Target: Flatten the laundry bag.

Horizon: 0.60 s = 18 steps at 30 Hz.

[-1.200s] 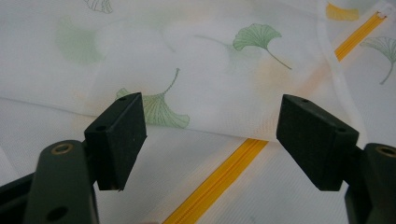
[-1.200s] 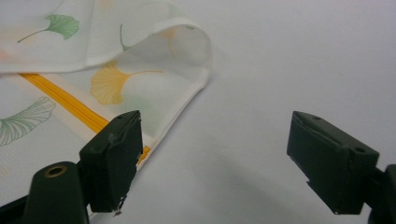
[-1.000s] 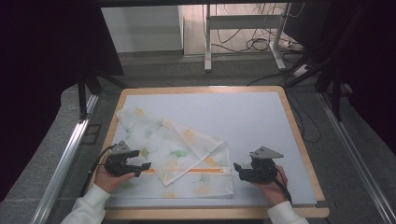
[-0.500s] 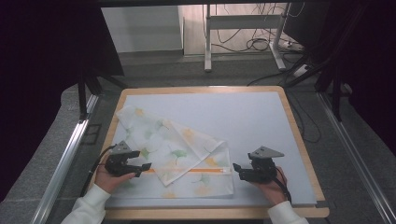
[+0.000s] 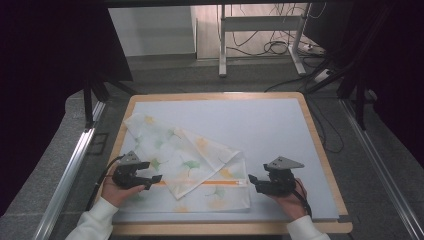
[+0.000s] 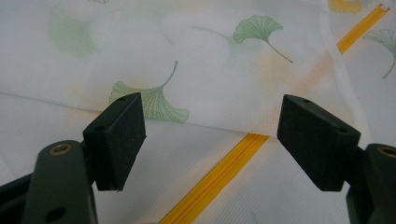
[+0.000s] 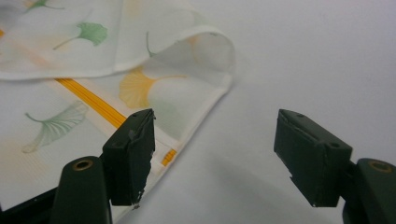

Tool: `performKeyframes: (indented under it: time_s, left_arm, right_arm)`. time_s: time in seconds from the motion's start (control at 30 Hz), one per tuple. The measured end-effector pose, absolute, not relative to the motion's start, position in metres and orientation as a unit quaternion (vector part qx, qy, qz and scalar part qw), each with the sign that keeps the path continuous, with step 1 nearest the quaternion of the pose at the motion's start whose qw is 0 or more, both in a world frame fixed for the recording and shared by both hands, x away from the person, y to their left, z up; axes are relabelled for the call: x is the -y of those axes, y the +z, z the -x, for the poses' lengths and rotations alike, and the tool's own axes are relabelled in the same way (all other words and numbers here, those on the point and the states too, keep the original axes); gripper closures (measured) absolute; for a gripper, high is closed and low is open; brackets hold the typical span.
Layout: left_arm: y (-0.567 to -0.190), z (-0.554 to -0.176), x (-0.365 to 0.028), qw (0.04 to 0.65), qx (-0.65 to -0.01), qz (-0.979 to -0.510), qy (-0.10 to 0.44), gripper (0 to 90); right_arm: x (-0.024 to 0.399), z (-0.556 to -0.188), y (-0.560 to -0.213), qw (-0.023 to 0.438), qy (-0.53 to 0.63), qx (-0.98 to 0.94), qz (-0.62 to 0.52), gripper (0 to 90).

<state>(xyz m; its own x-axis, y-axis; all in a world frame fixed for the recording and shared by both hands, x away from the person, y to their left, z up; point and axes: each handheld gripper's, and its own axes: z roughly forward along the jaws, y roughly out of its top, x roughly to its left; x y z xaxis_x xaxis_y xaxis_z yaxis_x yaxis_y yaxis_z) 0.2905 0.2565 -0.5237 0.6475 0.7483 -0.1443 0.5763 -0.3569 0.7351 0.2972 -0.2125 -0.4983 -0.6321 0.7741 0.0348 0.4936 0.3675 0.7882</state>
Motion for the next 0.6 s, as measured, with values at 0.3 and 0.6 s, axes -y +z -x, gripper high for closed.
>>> performKeyframes:
  time_s: [0.3, 0.6]
  left_arm:
    - [-0.523, -0.291, -0.257, 0.405, -0.409, -0.811, 0.105, 22.7]
    - [-0.523, -0.290, -0.256, 0.398, -0.407, -0.815, 0.110, 22.4]
  right_arm:
    - [0.186, -0.292, -0.475, 0.169, 0.409, -0.823, -0.357, 30.4]
    - [0.158, -0.296, -0.457, 0.148, 0.427, -0.827, -0.334, 33.1]
